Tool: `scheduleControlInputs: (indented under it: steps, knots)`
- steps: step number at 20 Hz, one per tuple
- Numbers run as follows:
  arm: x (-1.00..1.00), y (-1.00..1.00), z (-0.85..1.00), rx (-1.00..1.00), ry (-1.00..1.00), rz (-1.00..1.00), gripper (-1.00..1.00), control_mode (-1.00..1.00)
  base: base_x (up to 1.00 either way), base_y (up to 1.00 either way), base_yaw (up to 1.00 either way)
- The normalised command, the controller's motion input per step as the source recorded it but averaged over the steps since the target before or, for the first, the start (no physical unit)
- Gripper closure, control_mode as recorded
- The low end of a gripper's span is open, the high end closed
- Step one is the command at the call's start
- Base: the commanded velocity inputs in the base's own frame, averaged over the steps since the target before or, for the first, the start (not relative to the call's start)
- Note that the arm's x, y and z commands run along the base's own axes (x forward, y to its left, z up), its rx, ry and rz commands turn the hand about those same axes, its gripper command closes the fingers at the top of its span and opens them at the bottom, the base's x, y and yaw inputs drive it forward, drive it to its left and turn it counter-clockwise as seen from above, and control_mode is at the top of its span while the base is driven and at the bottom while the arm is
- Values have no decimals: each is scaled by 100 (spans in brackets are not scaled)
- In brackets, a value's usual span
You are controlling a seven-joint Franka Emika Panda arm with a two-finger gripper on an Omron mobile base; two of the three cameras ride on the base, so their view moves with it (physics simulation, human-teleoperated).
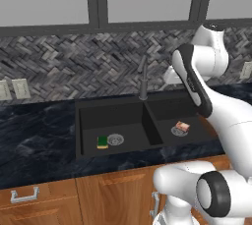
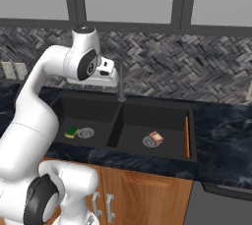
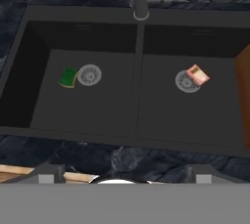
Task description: Pick up the bar soap and sponge from the sink, and place them back in the cabinet, and close the cabinet doors.
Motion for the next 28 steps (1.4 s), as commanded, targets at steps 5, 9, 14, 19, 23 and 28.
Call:
scheduleControlInputs:
  steps: [5,9,14,19,23,28]
  knots:
    - [11,-47,0,0,0,6,-100,-100,0,0,0]
    - [14,-47,0,0,0,5,-100,-100,0,0,0]
    - [18,-37,-2,0,0,4,-100,-100,0,0,0]
    - [21,-31,-7,0,0,4,-100,-100,0,0,0]
    - [16,-19,-15,-4,-1,4,-100,-100,0,0,0]
    - [11,-13,-25,-10,-3,3,-100,-100,0,0,0]
